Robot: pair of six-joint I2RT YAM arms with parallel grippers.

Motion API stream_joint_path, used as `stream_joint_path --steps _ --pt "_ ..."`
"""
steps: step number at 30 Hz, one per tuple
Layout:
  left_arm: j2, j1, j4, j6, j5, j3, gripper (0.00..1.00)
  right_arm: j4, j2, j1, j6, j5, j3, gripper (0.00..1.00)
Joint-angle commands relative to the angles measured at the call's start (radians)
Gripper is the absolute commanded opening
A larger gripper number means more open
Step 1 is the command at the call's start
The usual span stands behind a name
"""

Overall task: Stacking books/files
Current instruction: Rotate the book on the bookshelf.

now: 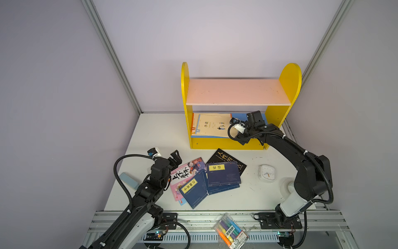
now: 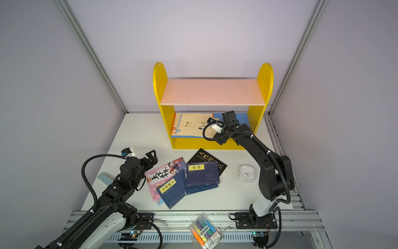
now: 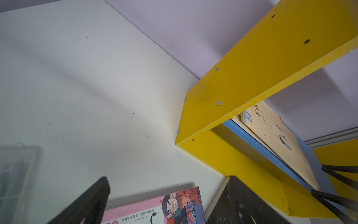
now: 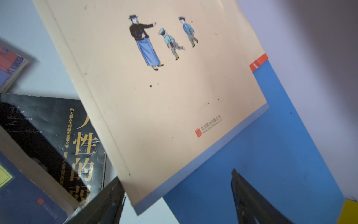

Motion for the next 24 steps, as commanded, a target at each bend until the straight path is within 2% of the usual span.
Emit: stream_joint_path --steps 1,7,12,16,19,20,23,24 --pt "0.006 0.002 0.031 0.001 0.003 0.004 0.98 0.019 0.02 -0.007 0.035 0.015 0.027 0.87" --pt "0.012 0.004 0.04 0.005 0.005 0.004 0.98 -0.026 0.049 -0.024 0.063 -0.006 0.069 0.87" --pt "0.015 0.006 0.042 0.006 0.007 0.004 0.98 -0.035 0.024 -0.032 0.072 -0.103 0.055 0.86" --pt "0.014 0.008 0.04 0.007 0.007 0.004 0.98 -0.045 -0.007 -0.064 0.2 -0.243 0.072 0.86" --pt "0.014 0.008 0.043 0.008 0.006 0.002 0.98 0.025 -0.032 -0.081 0.378 -0.249 0.058 0.84" --pt "0.014 0.008 0.044 0.007 0.007 0.001 0.98 0.047 -0.035 -0.085 0.448 -0.242 0.053 0.8" --pt "0.012 0.01 0.048 0.004 0.008 -0.005 0.98 0.064 -0.021 -0.086 0.61 -0.183 0.059 0.53" --pt "0.01 0.009 0.047 0.002 0.01 -0.008 0.98 0.057 -0.014 -0.086 0.657 -0.151 0.064 0.47"
